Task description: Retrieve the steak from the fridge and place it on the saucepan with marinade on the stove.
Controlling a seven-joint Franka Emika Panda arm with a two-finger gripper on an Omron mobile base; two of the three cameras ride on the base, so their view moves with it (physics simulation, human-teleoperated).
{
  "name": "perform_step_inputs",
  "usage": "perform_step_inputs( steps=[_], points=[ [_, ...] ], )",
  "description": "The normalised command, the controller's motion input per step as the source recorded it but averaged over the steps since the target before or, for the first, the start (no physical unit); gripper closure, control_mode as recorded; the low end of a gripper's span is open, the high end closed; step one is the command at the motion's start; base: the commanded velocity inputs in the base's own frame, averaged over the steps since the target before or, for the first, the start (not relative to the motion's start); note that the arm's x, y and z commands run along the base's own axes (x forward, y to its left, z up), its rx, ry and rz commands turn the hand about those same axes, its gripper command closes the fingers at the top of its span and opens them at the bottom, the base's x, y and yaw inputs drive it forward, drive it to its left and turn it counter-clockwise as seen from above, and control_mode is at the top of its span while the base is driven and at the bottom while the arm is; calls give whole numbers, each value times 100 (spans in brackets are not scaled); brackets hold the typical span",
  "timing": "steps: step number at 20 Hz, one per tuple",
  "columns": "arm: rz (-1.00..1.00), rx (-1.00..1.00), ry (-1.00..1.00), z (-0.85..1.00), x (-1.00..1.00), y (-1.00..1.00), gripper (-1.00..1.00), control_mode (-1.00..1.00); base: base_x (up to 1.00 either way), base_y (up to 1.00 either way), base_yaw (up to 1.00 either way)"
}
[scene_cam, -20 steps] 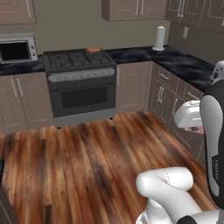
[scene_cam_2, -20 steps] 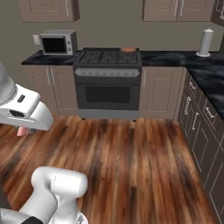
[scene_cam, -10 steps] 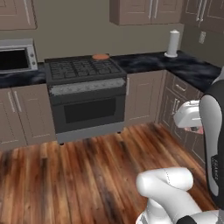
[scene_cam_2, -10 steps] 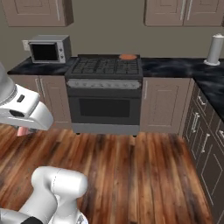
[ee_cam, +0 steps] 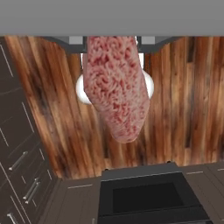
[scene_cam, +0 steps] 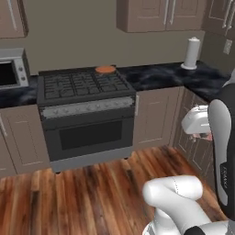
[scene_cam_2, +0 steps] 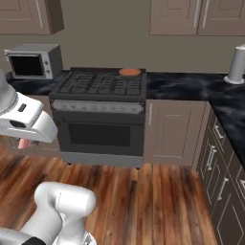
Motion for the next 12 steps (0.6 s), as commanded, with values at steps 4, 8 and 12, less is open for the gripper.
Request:
perform_step_inputs(
  steps=[4, 8, 12],
  points=[
    [0, 0, 0, 0, 0, 0, 100, 100, 86, -52, 16],
    [0, 0, 0, 0, 0, 0, 100, 100, 69, -42, 15],
    [0, 0, 0, 0, 0, 0, 100, 100, 66, -34, 13]
  ],
)
